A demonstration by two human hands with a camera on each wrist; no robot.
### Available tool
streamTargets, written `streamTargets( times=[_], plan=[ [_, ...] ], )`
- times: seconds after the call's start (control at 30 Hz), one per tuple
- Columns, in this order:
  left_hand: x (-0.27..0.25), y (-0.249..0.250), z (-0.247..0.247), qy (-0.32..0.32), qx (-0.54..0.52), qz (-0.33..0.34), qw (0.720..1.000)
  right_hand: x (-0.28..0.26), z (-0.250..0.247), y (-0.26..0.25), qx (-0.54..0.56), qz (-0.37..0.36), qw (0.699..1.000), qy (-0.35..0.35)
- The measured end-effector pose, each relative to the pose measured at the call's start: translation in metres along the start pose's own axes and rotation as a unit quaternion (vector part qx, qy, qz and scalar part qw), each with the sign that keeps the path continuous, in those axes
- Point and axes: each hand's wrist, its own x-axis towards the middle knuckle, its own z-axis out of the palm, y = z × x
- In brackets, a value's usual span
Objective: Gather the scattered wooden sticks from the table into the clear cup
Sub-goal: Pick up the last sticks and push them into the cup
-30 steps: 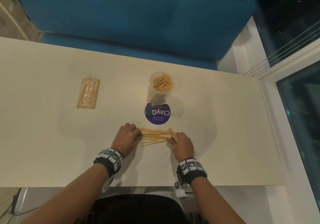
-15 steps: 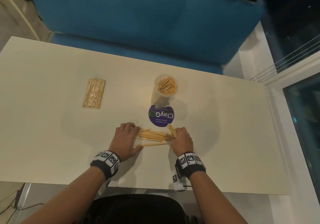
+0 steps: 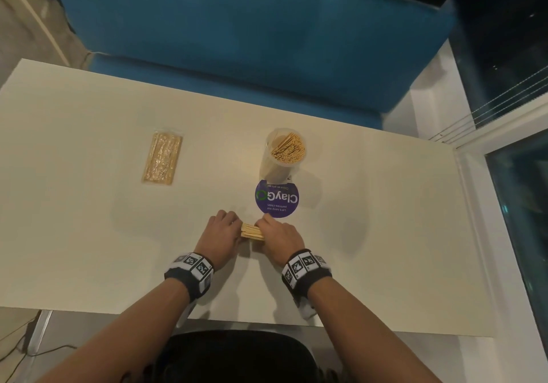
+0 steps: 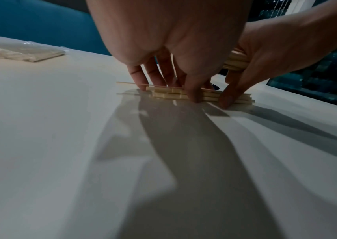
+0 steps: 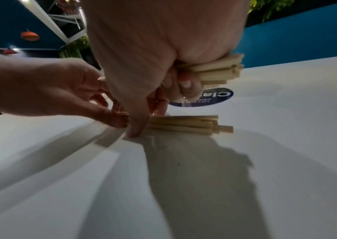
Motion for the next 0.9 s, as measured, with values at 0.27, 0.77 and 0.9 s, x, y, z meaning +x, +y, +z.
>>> streamTargets(
  times=[0.27,0.77,0.9],
  plan=[
    [-0.002,-0.005,-0.001,-0.018,0.007,0.018,1.0,-0.003,-0.004,-0.016,-0.093,-0.036,0.995,-0.029],
    [0.008,-0.022,-0.041,-0.041,-0.339,-0.185,0.921,0.001,-0.009,-0.01,-0.048,0.005,0.999,-0.023],
    [0.02,-0.021,-0.043,0.0,-0.495,-0.265,0.827,0.01,-0.02,-0.007,0.008,0.018,1.0,-0.019]
  ],
)
